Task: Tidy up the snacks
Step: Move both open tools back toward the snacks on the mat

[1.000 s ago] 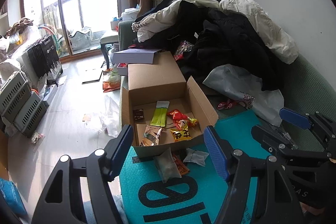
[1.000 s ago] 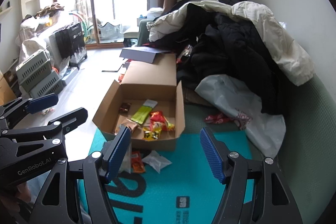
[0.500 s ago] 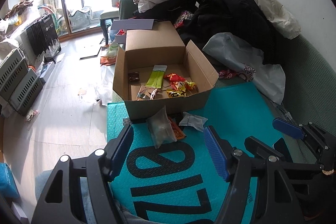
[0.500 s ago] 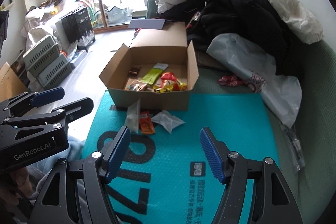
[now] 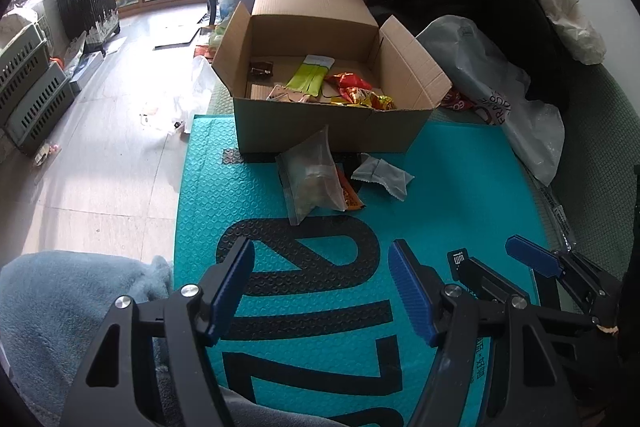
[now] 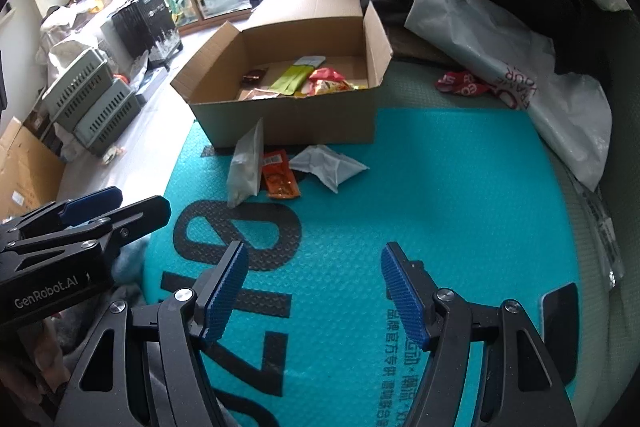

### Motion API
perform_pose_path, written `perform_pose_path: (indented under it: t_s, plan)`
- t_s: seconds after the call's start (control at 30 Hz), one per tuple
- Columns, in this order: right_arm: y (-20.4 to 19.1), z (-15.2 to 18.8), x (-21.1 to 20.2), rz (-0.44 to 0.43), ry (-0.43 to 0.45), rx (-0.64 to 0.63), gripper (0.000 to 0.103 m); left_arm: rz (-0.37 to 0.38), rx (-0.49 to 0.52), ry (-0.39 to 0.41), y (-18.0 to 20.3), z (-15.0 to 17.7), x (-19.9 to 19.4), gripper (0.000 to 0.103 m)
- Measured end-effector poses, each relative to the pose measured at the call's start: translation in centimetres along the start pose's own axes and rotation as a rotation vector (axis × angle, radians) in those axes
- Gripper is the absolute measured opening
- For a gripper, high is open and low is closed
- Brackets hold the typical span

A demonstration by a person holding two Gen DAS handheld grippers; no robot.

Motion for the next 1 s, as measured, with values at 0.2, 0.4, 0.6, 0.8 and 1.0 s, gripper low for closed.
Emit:
perform_pose_path:
  t_s: [0.2,0.4,0.6,0.8,1.0]
  plan:
    - [0.9,-0.2,3.0,0.000,-0.033,0.010,0.069,-0.010,-0.028,-0.025,-1.0,-0.1,3.1,0.069]
    - [1.7,-1.0,6.1,0.000,-0.064,0.019,0.069,0.004,-0.066,-0.055,-1.6,-1.1,6.0,0.069]
    - [2.2,-2.3,8.5,0.000,-0.081,0.003,0.069,0.019,-0.097,-0.059,-2.0,-2.7,8.0,0.069]
    - [2.6,-3.8,10.9,-0.019,-0.085,-0.017,0.069,0.013,-0.078,-0.050,-2.0,-4.4,10.1,0.069]
    - [2.2,-5.4,13.6,-0.043,-0.108,-0.055,0.069,0.048,-0.093,-0.087,-2.5,-5.1,12.4,0.069]
Point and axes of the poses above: each gripper's, at about its wrist camera, not at the fingertips, and x roughly the way its jaws point, y to its right, z to its underside, the point moved 1 cm from there along x, roughly the way its jaws point, and after that the axes turned 2 degrees about -x, right-handed, at the moved point
